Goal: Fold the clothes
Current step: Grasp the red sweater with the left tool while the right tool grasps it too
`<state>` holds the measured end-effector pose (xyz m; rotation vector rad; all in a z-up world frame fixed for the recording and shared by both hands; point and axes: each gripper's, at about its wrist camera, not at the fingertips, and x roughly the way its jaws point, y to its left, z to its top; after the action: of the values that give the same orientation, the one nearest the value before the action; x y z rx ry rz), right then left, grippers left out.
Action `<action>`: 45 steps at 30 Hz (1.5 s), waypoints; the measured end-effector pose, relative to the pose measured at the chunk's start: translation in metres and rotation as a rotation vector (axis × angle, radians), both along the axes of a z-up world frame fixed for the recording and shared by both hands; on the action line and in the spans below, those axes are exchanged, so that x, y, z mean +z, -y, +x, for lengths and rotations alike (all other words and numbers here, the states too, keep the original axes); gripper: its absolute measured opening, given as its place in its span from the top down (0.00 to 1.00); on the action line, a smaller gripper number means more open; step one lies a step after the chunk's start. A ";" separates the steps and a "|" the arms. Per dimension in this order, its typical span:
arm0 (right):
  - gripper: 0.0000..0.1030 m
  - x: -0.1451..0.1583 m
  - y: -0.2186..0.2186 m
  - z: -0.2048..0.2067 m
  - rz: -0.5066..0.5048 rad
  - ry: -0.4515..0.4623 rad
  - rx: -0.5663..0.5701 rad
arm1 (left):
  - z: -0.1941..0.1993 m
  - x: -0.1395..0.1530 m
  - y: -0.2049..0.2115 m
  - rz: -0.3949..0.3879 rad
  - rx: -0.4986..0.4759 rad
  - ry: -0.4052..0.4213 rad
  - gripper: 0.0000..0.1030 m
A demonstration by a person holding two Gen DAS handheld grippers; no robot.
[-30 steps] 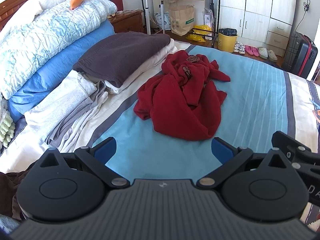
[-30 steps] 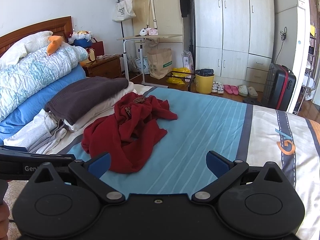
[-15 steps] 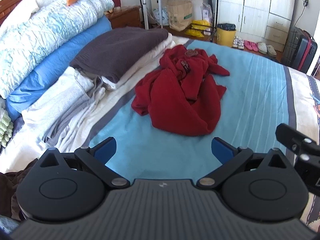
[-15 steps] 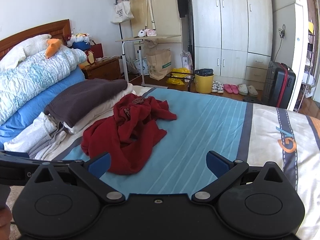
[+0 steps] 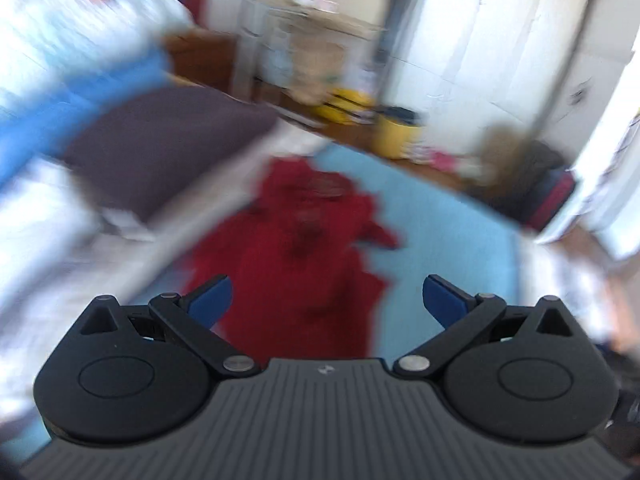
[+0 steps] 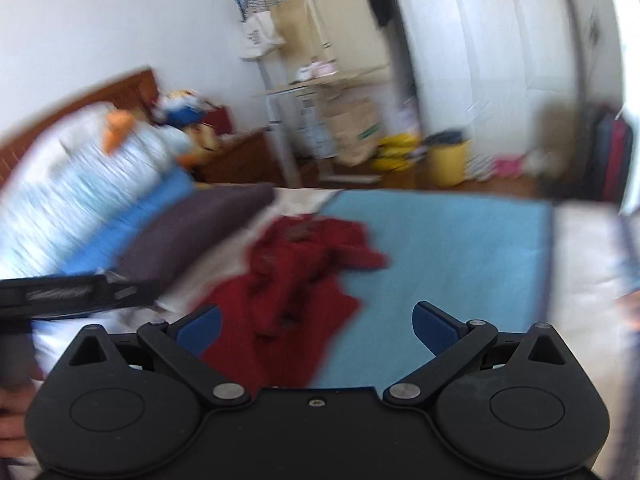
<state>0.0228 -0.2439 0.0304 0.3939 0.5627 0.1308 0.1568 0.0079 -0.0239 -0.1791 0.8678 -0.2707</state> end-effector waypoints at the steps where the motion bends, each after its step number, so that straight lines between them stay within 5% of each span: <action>1: 0.00 -0.010 0.009 0.014 0.111 0.015 0.040 | 0.025 -0.013 0.005 0.018 0.012 -0.067 0.00; 4: 0.00 -0.057 0.029 0.055 0.410 -0.057 0.013 | 0.071 -0.046 0.010 0.204 0.153 -0.090 0.05; 6: 0.00 -0.083 0.028 0.074 0.472 -0.128 -0.007 | 0.086 -0.068 0.005 0.244 0.182 -0.072 0.05; 12: 0.00 -0.107 0.006 0.117 0.346 -0.213 0.005 | 0.102 -0.113 -0.042 0.055 0.254 -0.149 0.05; 23: 0.00 -0.152 0.006 0.252 0.447 -0.261 -0.044 | 0.142 -0.165 -0.051 -0.171 0.257 -0.229 0.04; 27: 0.00 -0.168 0.005 0.284 0.430 -0.296 -0.066 | 0.148 -0.173 -0.063 -0.452 0.277 -0.210 0.05; 28: 0.05 -0.172 0.003 0.293 0.407 -0.301 -0.041 | 0.149 -0.176 -0.063 -0.491 0.264 -0.217 0.06; 29: 0.16 -0.176 0.002 0.301 0.385 -0.300 -0.020 | 0.152 -0.177 -0.056 -0.443 0.222 -0.222 0.11; 30: 0.21 -0.177 0.000 0.305 0.366 -0.291 -0.003 | 0.155 -0.176 -0.044 -0.338 0.179 -0.215 0.19; 31: 0.36 -0.179 -0.002 0.309 0.346 -0.282 0.014 | 0.155 -0.173 -0.035 -0.260 0.165 -0.201 0.21; 32: 0.54 -0.180 -0.004 0.311 0.328 -0.277 0.027 | 0.154 -0.170 -0.030 -0.243 0.173 -0.192 0.25; 35: 0.73 -0.179 -0.006 0.302 0.308 -0.249 0.057 | 0.154 -0.164 -0.030 -0.267 0.163 -0.177 0.36; 38: 0.77 -0.176 0.000 0.283 0.362 -0.203 0.084 | 0.151 -0.161 -0.028 -0.275 0.119 -0.152 0.48; 42: 0.79 -0.163 0.009 0.243 0.434 -0.128 0.114 | 0.145 -0.155 -0.026 -0.467 -0.025 -0.159 0.56; 45: 0.79 -0.144 0.023 0.202 0.457 -0.048 0.073 | 0.130 -0.142 -0.011 -0.531 -0.150 -0.141 0.56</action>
<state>0.2250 -0.2670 -0.1138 0.8227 0.5932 0.3231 0.2866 0.0190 -0.1656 -0.6343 0.9369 -0.6333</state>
